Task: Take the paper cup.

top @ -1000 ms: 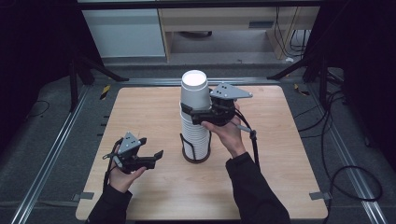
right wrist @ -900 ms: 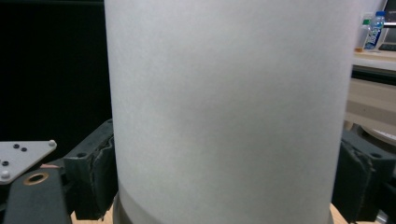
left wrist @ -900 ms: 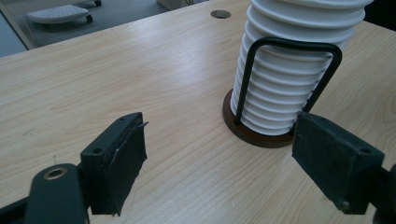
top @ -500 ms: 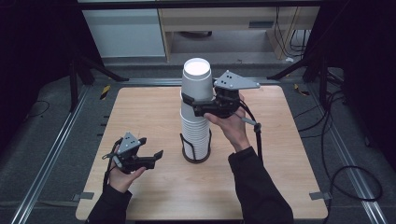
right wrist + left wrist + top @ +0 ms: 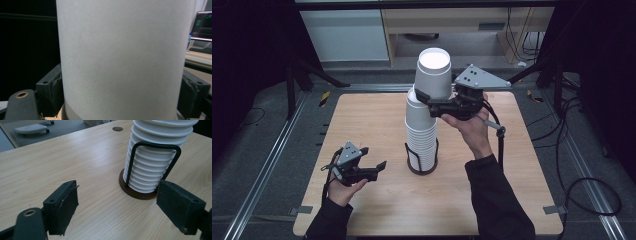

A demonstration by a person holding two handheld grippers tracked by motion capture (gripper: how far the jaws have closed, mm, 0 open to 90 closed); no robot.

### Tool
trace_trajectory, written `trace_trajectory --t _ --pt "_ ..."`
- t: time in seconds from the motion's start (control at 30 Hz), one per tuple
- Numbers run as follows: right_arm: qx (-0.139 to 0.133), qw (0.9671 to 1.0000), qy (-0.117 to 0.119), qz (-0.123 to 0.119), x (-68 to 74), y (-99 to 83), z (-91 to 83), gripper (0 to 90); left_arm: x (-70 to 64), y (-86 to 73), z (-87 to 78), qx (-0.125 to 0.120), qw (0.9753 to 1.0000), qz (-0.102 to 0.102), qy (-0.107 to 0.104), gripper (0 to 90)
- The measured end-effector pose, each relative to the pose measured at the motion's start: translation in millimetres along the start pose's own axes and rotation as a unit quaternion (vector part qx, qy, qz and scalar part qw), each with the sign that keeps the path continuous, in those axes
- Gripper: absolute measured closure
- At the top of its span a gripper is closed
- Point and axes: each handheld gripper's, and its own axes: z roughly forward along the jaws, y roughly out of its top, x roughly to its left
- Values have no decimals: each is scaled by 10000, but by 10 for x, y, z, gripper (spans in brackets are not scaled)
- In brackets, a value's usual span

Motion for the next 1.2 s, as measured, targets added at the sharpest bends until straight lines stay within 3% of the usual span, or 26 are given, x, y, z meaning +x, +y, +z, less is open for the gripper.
trace_trajectory --t 0.23,0.47,0.7,0.73,0.77,0.87,1.1,1.2 --pt "-42 9999 -149 -74 -71 70 -221 139 -6 9 -20 -31 10000 4 -11 169" --pt "169 9990 -374 -169 -142 -101 -519 139 -29 20 -27 -48 10000 26 -43 169" --pt "446 9975 -537 -114 -193 -401 -808 138 -65 30 -21 -40 9999 59 -89 169" --pt "566 9966 -582 -130 -187 -512 -871 139 -68 31 -22 -42 9999 60 -96 169" --pt "566 9966 -582 -130 -187 -512 -871 139 -72 31 -22 -49 9999 58 -105 169" --pt "795 9952 -562 -49 -176 -765 -968 138 -88 32 -12 -40 9999 56 -134 169" --pt "1118 9923 -518 158 -145 -1172 -1061 139 -114 26 9 -8 9998 80 -164 170" --pt "1194 9913 -509 204 -138 -1270 -1082 140 -122 28 9 -14 9998 83 -180 170"
